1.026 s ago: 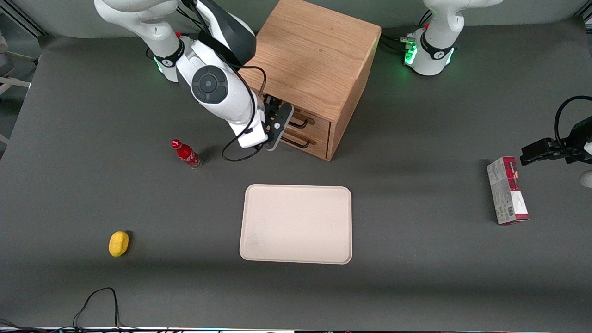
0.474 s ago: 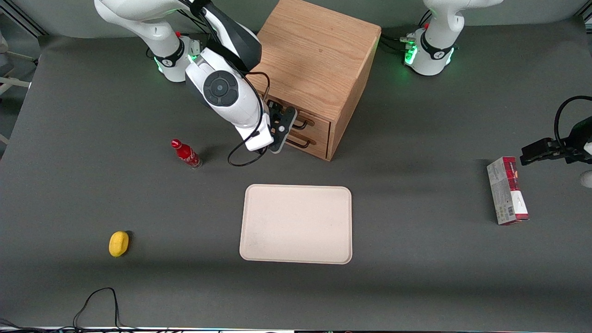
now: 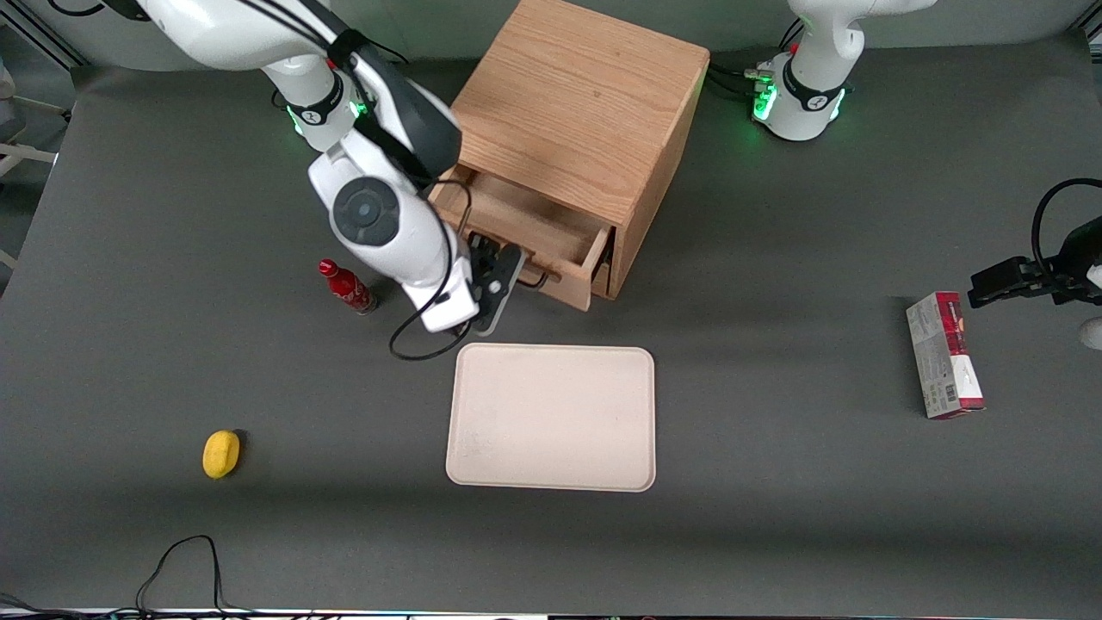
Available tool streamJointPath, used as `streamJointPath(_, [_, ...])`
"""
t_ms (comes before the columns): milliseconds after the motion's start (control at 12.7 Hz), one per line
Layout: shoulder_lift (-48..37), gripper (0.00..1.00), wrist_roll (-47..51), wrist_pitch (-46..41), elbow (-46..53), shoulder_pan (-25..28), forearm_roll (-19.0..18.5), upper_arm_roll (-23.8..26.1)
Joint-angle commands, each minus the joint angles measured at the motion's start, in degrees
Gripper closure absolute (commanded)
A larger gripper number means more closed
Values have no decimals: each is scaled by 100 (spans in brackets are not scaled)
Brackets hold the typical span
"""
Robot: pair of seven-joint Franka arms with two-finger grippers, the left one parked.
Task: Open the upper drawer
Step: 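Pull the upper drawer handle outward with the right gripper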
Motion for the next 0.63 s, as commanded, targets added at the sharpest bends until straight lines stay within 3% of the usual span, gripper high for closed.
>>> streamJointPath(0, [582,0,-566,-523,998,23,-151,-334])
streamJointPath(553, [785,0,-752,-559,1414,14,-239,-749])
